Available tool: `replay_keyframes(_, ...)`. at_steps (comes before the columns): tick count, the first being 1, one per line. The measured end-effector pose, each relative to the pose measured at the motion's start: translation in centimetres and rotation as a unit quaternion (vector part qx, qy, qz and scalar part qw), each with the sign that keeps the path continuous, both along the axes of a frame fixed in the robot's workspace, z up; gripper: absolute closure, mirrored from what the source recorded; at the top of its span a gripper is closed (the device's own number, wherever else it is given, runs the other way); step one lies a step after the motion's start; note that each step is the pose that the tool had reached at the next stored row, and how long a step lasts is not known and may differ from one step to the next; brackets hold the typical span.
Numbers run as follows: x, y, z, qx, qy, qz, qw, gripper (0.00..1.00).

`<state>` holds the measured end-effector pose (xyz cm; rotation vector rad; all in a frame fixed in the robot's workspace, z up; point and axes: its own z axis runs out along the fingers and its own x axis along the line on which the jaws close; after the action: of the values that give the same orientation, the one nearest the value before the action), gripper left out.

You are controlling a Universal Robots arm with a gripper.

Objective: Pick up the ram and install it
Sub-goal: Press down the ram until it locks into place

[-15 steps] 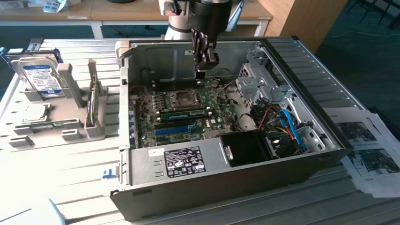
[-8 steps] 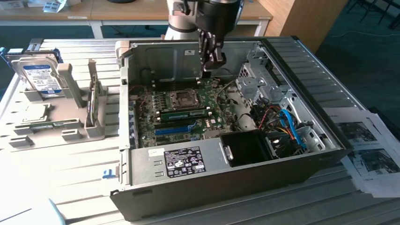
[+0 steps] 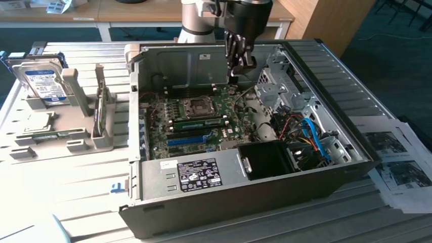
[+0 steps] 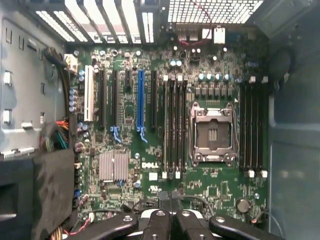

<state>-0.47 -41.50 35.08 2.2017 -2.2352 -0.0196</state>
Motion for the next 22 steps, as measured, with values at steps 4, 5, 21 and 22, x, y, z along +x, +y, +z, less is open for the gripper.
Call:
replay_keyframes(4,0.1,0.0,0.0,0.0,0.0,0.0,1.0,0.9)
replay_keyframes(5,0.1,0.0,0.0,0.0,0.0,0.0,1.0,0.9)
replay_keyframes(21,0.1,0.0,-1.49,0.0,-0.0001,0.0,1.0,0.9)
replay_keyframes(22,0.1,0.0,-1.61,0.0001,-0.0002,0.0,1.0,0.9)
